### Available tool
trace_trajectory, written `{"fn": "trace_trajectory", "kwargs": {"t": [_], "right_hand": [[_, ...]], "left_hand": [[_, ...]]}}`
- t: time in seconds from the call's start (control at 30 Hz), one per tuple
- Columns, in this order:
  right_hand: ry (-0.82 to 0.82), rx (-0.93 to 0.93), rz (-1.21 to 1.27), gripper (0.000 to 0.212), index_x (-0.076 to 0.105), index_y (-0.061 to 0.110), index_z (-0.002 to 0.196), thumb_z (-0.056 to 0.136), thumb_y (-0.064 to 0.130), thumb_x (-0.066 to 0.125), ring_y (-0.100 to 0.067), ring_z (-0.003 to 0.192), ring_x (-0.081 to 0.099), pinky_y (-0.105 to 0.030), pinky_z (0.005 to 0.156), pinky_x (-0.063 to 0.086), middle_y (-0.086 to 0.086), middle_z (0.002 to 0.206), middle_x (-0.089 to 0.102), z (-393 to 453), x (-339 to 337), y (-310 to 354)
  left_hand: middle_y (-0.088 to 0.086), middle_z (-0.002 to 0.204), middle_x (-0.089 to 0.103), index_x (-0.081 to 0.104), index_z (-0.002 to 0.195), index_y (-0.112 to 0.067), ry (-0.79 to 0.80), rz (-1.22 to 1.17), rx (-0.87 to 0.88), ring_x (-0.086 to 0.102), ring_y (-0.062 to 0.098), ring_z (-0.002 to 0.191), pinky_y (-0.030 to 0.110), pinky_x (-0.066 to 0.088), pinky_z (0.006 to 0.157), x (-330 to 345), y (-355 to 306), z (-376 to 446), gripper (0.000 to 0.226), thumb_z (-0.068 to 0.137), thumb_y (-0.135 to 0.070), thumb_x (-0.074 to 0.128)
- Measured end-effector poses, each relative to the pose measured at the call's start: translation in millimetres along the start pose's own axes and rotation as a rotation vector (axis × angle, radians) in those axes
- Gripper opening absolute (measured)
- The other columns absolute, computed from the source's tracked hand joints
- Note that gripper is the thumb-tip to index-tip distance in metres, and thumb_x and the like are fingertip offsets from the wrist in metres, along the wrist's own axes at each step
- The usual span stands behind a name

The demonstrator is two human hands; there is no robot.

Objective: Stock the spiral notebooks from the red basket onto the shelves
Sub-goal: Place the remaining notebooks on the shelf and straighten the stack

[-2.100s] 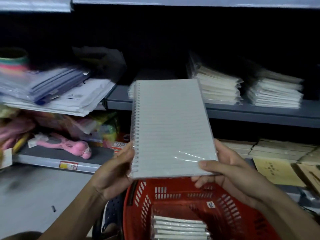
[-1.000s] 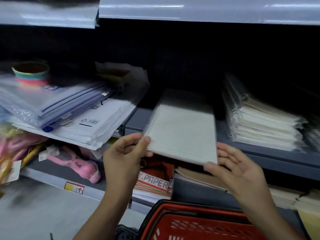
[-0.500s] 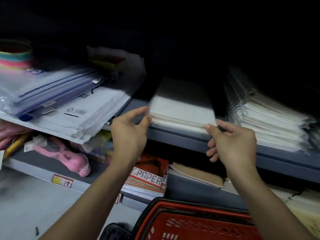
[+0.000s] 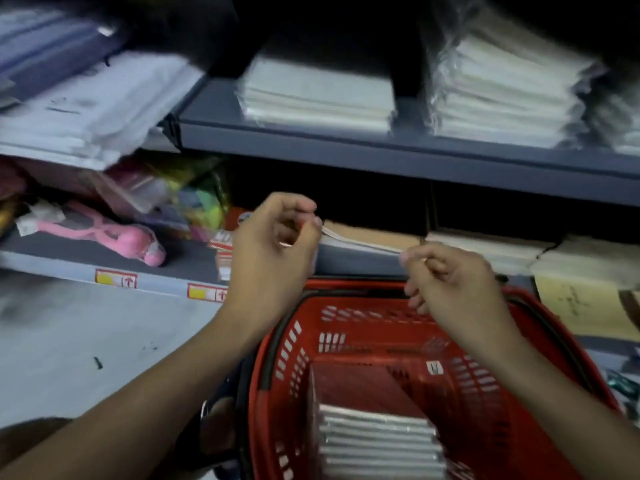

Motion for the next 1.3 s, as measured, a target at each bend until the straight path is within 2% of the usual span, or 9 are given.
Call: {"fn": "trace_trajectory", "kwargs": {"t": [0.1,0.17,0.3,0.4,0.67,0.8,1.0,1.13,1.3], "right_hand": [[0.220,0.174,-0.282,0.031,0.070,0.016,0.074,0.090,0.042,0.063,-0.019,0.062,0.068,-0.040,0.064,0.055,-0.003,0.062,0.069,-33.8,9.8,-76.4],[0.315,0.320,-0.396,0.037,0.066,0.011,0.067,0.092,0.039,0.064,-0.023,0.067,0.067,-0.039,0.069,0.052,-0.003,0.063,0.068,-53.5,11.7,-118.3],[0.364,0.625,-0.423,0.041,0.060,0.013,0.062,0.093,0.040,0.064,-0.023,0.064,0.064,-0.033,0.061,0.047,-0.005,0.065,0.065,-86.2,11.6,-167.1],[0.271,0.855,-0.166,0.023,0.068,0.016,0.087,0.090,0.039,0.069,-0.019,0.067,0.064,-0.029,0.062,0.052,-0.002,0.075,0.067,-98.8,16.3,-181.6],[0.266,0.914,-0.127,0.034,0.073,0.021,0.114,0.089,0.043,0.068,-0.023,0.096,0.064,-0.025,0.075,0.047,-0.005,0.107,0.072,-120.0,44.9,-174.9],[0.222,0.953,-0.106,0.036,0.072,0.009,0.114,0.091,0.036,0.068,-0.021,0.088,0.059,-0.024,0.074,0.044,-0.003,0.094,0.066,-126.8,46.8,-163.1],[0.176,0.972,-0.020,0.023,0.072,0.011,0.093,0.080,0.030,0.073,-0.026,0.092,0.066,-0.034,0.080,0.051,-0.005,0.093,0.072,-136.6,46.3,-139.4],[0.082,0.896,0.104,0.013,0.070,0.011,0.090,0.080,0.020,0.072,-0.026,0.081,0.064,-0.035,0.070,0.049,-0.009,0.089,0.070,-134.6,31.9,-111.1],[0.045,0.844,0.431,0.008,0.067,-0.002,0.087,0.088,-0.007,0.061,-0.032,0.076,0.072,-0.035,0.061,0.064,-0.014,0.087,0.072,-135.4,-8.9,-53.3]], "left_hand": [[0.008,0.084,0.069,0.067,0.089,-0.020,0.246,0.066,-0.302,0.068,0.029,0.078,0.049,0.060,0.074,29.9,50.5,-51.0,0.017,0.090,-0.003,0.063],[0.004,0.088,0.072,0.069,0.087,-0.021,0.390,0.183,-0.458,0.070,0.023,0.086,0.037,0.057,0.088,44.4,80.4,-82.3,0.018,0.088,-0.004,0.063],[0.018,0.106,0.074,0.068,0.113,-0.008,0.699,0.514,-0.647,0.070,0.030,0.087,0.031,0.054,0.076,57.0,113.5,-135.7,0.025,0.094,-0.016,0.053],[0.021,0.115,0.069,0.060,0.121,-0.005,0.873,0.704,-0.621,0.068,0.037,0.100,0.035,0.052,0.080,65.6,126.6,-155.4,0.034,0.100,-0.027,0.044],[-0.003,0.077,0.057,0.056,0.078,-0.017,0.761,0.678,-0.858,0.053,0.008,0.065,0.020,0.035,0.049,59.1,137.1,-147.6,0.026,0.101,-0.026,0.048],[0.004,0.081,0.063,0.064,0.097,-0.009,0.713,0.617,-0.876,0.057,0.013,0.066,0.023,0.039,0.053,52.1,133.0,-154.6,0.026,0.101,-0.027,0.045],[0.000,0.080,0.071,0.072,0.089,-0.010,0.478,0.475,-0.911,0.065,0.015,0.069,0.021,0.046,0.057,23.8,108.9,-162.6,0.025,0.089,-0.022,0.050],[-0.007,0.074,0.066,0.071,0.091,-0.014,0.250,0.295,-0.902,0.059,0.004,0.062,0.010,0.039,0.042,15.1,67.0,-170.3,0.017,0.096,-0.016,0.055],[0.008,0.077,0.071,0.067,0.084,-0.005,0.022,-0.146,-0.941,0.074,0.027,0.069,0.041,0.056,0.076,-1.9,11.0,-178.2,0.011,0.092,-0.006,0.059]]}}
Point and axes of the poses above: each hand's wrist, its own z-axis towards the middle knuckle, its own x-axis out of the palm, y = z × x, the point moved 2 cm from there along z, towards the middle knuckle
